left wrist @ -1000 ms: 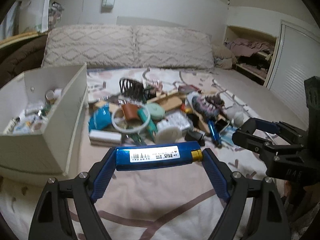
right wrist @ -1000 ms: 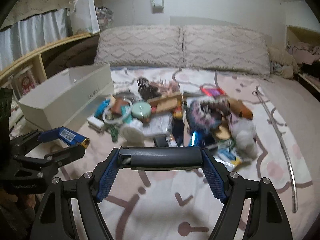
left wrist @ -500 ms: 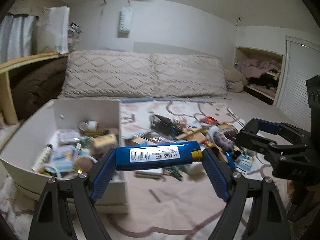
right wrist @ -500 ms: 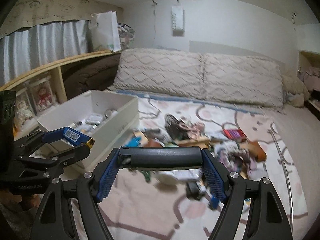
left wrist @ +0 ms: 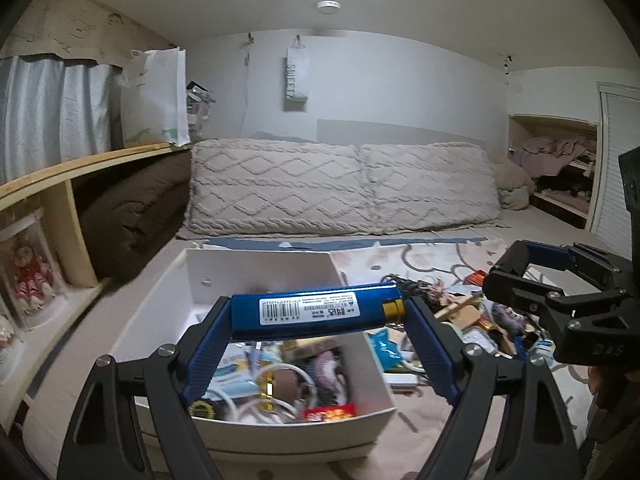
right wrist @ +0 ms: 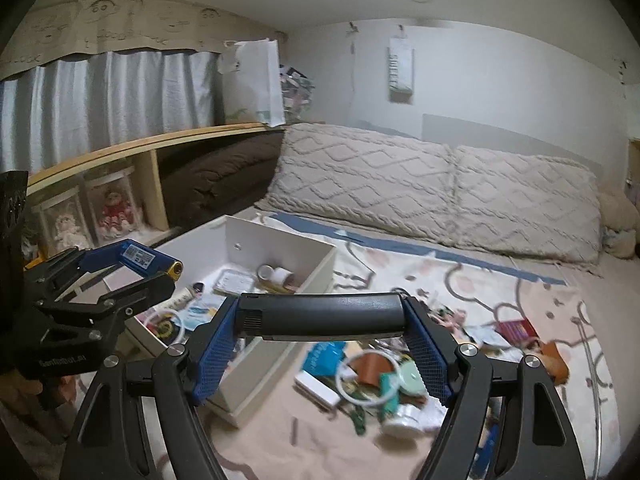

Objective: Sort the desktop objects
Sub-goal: 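Lift and carry the blue lighter and black cylinder with both grippers over the white box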

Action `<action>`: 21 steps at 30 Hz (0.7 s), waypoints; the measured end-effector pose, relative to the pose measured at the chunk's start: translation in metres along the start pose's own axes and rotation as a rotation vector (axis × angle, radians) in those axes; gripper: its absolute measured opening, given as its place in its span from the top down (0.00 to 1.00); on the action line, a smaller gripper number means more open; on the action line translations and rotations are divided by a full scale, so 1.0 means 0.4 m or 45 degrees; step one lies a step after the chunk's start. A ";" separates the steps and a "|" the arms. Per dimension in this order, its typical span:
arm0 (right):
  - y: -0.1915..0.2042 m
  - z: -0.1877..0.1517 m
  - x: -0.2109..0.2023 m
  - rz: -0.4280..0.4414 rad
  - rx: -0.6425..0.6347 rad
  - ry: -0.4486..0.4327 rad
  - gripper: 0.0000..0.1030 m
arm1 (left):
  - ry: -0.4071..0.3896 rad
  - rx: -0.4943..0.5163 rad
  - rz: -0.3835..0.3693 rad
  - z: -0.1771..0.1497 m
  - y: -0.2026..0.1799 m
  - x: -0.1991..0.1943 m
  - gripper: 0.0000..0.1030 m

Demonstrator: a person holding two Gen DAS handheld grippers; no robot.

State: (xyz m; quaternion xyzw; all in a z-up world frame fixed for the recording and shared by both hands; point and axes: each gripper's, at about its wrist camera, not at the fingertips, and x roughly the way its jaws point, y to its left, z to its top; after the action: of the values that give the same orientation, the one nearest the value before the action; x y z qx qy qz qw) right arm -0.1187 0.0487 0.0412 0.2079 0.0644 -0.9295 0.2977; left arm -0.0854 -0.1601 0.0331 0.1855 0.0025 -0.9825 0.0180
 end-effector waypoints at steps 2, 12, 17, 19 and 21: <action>0.017 0.009 0.015 0.013 -0.008 -0.001 0.23 | -0.001 0.004 0.021 0.004 0.025 -0.002 0.17; 0.100 0.048 0.113 0.097 -0.083 0.066 0.23 | 0.046 -0.005 0.096 0.030 0.149 0.020 0.17; 0.138 0.060 0.167 0.144 -0.111 0.128 0.23 | 0.114 0.001 0.111 0.019 0.192 0.057 0.17; 0.153 0.060 0.192 0.160 -0.124 0.162 0.23 | 0.152 0.000 0.112 0.012 0.206 0.078 0.17; 0.169 0.059 0.216 0.171 -0.133 0.195 0.23 | 0.195 -0.008 0.108 0.003 0.220 0.099 0.17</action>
State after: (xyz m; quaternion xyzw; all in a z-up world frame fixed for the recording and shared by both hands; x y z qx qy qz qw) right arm -0.1514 -0.0578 0.0261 0.2665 0.1213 -0.8842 0.3639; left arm -0.1196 -0.2494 0.0198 0.2601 -0.0008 -0.9637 0.0598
